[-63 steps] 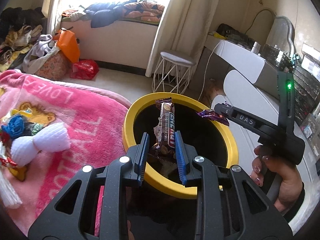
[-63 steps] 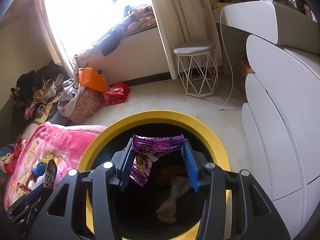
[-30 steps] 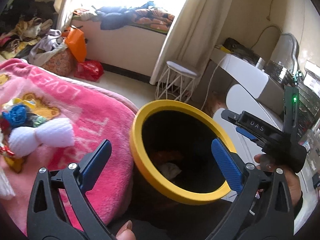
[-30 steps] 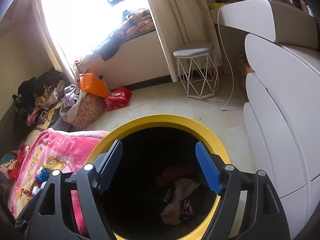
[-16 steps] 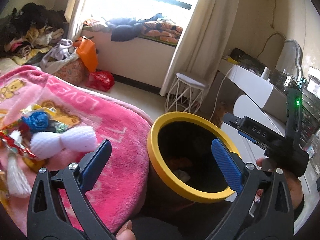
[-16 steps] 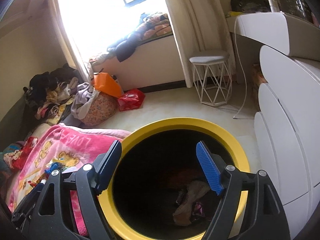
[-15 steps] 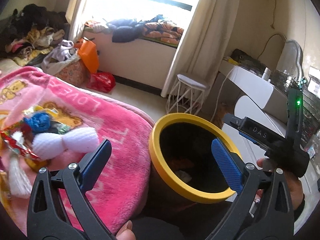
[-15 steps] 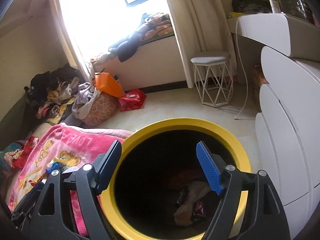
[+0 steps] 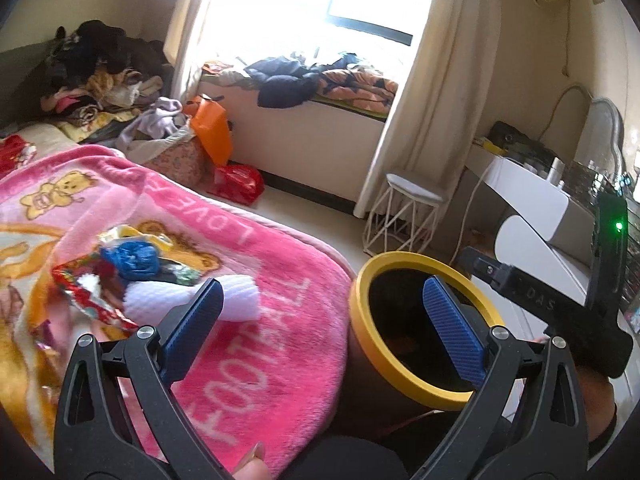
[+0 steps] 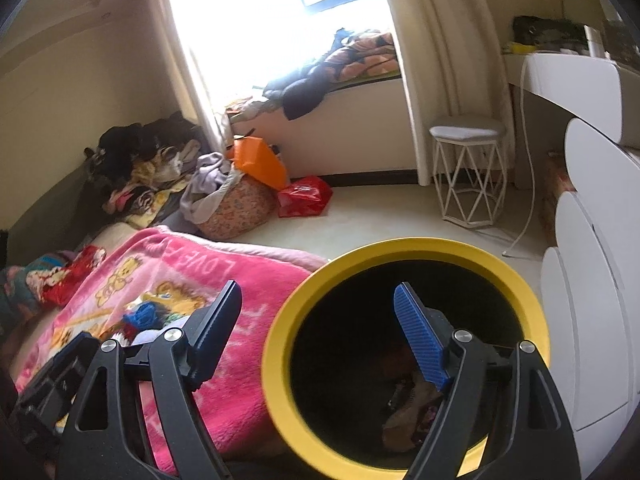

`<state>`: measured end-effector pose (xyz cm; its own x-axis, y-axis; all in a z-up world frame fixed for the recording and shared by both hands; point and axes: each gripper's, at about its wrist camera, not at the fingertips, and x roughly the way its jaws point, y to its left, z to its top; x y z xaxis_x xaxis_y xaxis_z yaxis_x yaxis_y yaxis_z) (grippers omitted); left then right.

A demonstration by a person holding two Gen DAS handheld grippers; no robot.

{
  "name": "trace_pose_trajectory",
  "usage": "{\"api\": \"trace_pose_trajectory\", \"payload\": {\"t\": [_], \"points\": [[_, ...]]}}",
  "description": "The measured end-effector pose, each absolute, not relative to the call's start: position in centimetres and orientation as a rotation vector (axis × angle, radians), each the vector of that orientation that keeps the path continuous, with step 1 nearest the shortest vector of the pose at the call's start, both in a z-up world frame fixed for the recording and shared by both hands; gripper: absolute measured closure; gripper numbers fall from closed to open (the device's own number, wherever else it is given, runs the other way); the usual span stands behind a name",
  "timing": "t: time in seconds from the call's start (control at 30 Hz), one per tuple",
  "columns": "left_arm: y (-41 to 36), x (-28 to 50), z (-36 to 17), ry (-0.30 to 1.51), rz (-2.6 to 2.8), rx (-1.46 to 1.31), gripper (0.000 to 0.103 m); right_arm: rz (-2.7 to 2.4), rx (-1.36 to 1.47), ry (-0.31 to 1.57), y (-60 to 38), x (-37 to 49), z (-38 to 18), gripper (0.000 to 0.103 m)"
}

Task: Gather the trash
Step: 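Move both open tools from the bin back over the trash pile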

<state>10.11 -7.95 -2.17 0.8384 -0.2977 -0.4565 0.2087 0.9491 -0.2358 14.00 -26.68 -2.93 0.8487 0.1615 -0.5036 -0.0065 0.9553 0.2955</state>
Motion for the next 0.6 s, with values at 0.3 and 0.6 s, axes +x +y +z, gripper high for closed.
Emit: {"api": "trace_pose_trajectory", "payload": {"t": [0.3, 0.6], "points": [[-5.0, 9.6, -1.5, 0.489, -0.205, -0.204, 0.011, 0.149, 0.248, 0.556, -23.8, 13.6, -2.7, 0.026], [-2.6, 9.2, -0.9, 0.457, -0.144, -0.203, 0.011, 0.201, 0.205, 0.547, -21.3, 13.4, -2.2, 0.026]]}}
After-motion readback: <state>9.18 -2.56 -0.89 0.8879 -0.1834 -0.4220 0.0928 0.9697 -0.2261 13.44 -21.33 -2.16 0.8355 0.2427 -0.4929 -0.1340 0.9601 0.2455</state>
